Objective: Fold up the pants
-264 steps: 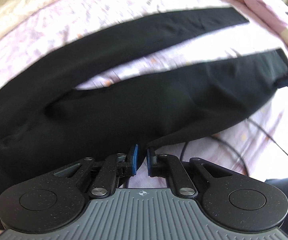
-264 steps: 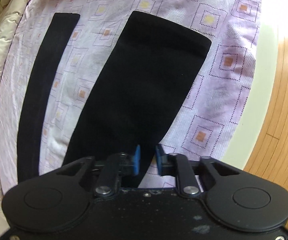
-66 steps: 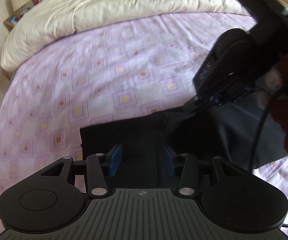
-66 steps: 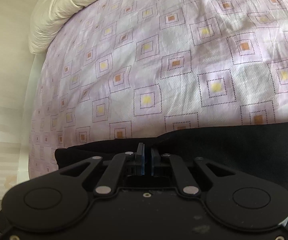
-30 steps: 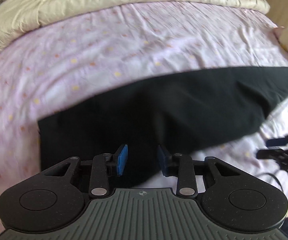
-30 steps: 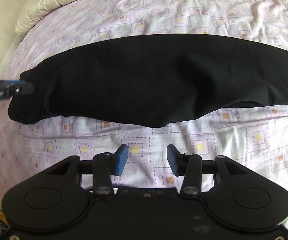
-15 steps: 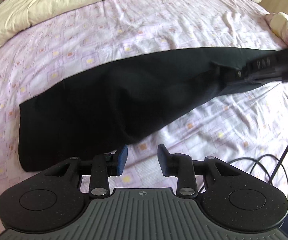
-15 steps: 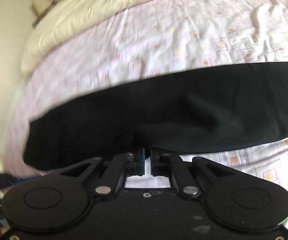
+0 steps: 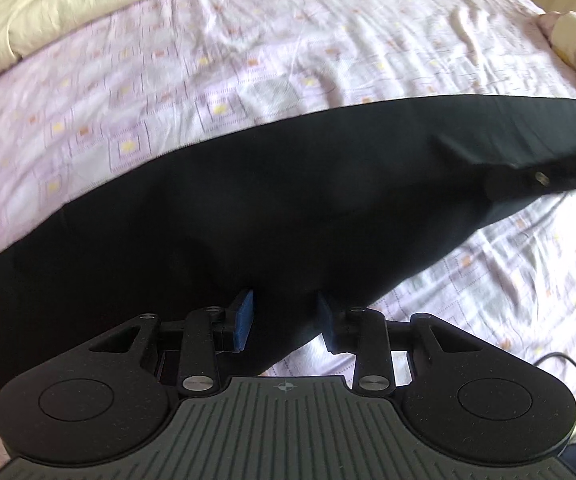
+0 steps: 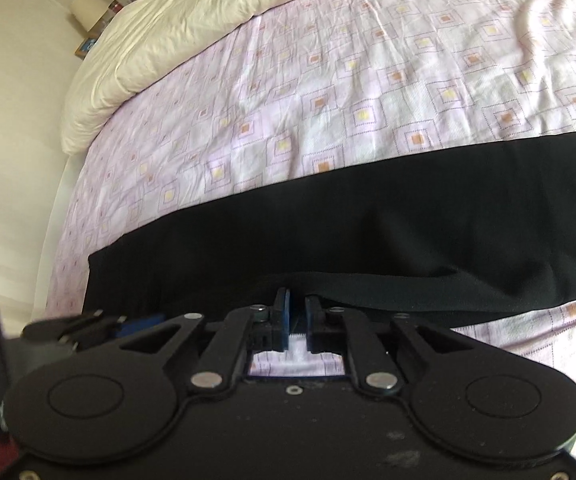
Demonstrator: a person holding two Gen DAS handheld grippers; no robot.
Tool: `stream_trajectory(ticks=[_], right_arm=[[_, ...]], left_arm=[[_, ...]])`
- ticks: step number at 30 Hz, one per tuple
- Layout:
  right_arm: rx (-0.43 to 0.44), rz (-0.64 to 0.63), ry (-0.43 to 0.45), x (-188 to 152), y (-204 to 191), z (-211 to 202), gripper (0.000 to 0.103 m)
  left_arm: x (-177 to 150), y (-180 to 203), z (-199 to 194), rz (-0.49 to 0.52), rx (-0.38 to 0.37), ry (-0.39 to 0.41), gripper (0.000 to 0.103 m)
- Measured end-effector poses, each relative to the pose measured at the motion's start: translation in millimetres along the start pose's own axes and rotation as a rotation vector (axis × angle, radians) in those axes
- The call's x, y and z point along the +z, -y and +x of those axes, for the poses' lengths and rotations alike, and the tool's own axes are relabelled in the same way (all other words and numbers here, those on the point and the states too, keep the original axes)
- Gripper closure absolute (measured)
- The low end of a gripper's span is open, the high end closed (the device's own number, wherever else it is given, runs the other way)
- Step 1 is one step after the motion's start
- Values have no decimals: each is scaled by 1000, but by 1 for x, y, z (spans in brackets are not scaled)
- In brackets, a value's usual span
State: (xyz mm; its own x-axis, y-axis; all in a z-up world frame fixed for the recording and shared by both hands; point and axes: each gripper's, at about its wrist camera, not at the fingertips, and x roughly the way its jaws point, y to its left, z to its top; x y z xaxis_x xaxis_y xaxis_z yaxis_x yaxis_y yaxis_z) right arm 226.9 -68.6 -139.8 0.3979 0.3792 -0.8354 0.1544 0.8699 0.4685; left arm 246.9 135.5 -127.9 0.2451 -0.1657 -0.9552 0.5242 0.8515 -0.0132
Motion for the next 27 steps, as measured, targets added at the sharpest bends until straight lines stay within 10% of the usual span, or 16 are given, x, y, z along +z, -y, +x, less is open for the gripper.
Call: stream_trajectory(ticks=[4,16,17,19,24,27], right_arm=[[-20,-125,-26,-18,-8,2,43],[-37,-361,-3,-34,-36,39,46],[-29,-358,-1,-30,-39,41,50],[-5,-296,-42,-15,-42,45,96],[82,74,7,26,-13,34,95],[97,-2,6,28,-22,29,85]], left_arm=[[6,-7,6,8,-32,-41,68],[20,-18,-14,57,-36,-38,68],[21,-17,-16,64,-26,-34,68],[20,-15,-22,82,18,-11,69],[17,-21,-27,43,23,2,69],[15,-29,-25,5,33,-8,69]])
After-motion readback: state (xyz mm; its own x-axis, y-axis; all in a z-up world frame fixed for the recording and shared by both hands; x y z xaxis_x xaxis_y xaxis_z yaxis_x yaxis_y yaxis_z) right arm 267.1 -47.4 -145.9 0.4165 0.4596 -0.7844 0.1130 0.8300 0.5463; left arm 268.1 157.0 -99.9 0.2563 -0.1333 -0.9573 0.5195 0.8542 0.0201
